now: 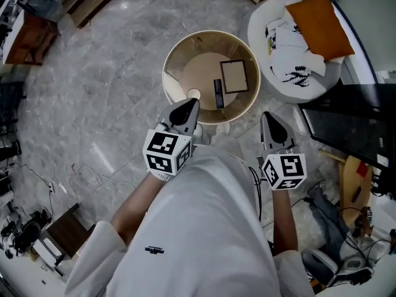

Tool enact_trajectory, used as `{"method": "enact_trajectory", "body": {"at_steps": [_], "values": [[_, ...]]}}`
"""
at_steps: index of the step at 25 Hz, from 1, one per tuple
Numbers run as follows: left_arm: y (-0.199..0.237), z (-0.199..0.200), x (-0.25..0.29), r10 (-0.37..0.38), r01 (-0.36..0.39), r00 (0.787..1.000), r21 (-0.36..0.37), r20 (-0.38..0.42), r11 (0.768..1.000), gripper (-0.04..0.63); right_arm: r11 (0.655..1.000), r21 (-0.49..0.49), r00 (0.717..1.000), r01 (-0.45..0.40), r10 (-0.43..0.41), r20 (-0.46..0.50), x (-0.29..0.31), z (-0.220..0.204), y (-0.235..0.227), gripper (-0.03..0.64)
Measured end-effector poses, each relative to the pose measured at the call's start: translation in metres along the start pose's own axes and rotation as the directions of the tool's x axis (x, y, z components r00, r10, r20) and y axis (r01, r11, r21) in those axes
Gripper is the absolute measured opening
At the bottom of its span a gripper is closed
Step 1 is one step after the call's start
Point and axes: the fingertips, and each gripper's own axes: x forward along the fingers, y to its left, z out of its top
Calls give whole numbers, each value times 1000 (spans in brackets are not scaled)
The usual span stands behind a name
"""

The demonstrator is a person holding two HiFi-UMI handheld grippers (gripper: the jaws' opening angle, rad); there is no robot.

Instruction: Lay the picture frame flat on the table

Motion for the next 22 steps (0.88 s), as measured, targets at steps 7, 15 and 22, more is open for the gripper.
{"method": "enact_trajectory", "body": {"at_steps": [7,15,22], "values": [[0,18,-2,1,-2,1000,40,31,999,5,1000,10,998,17,-18,68,-10,19,4,6],[-12,26,-10,-36,32,999,95,41,995,5,999,37,995,26,-30,100,-8,25,10,5],[-10,28,-12,-47,42,998,109,39,993,5,999,24,992,32,-35,122,-8,32,17,5]]}}
